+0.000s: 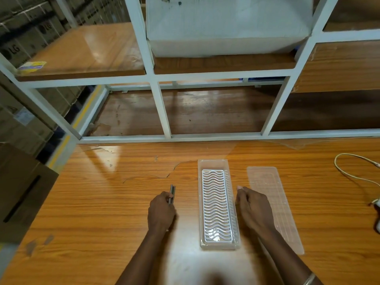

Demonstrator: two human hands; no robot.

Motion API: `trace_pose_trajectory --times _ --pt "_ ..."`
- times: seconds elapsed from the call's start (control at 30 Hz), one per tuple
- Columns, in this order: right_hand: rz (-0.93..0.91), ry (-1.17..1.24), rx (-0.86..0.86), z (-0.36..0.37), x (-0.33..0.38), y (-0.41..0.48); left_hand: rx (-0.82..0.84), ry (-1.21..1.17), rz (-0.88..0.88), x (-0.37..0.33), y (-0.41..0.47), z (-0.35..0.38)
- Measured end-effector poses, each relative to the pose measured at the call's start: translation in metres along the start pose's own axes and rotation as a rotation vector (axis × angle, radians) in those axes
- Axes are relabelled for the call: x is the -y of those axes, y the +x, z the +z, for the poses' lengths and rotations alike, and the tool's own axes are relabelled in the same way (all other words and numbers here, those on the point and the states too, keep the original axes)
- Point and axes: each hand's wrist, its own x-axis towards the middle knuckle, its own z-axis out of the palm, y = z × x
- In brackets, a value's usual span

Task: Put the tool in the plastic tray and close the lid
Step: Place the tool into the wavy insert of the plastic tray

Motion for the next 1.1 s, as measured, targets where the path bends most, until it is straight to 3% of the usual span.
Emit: trace_pose_trajectory --times 0.23,0.4,0.53,0.87,1.1 --pt "0.022 0.013 -0.037 -0.001 -0.008 0.003 0.014 -0.258 -0.038 -0.011 0.0 -0.007" --pt "0.023 0.005 -0.046 -0.001 -0.01 0.006 0.129 -0.459 0.005 -0.037 -0.008 -0.011" --pt "0.04 0.012 -0.035 -0.005 -0.01 0.009 0.185 -0.47 0.086 -0.064 -0.016 -0.003" --pt "0.108 0.016 -0.048 -0.019 -0.024 0.011 0.208 0.046 0.296 -0.11 -0.018 0.067" --pt "0.175 -0.009 -0.085 -0.026 -0.044 0.01 0.231 0.238 0.253 -0.119 -0.01 0.087"
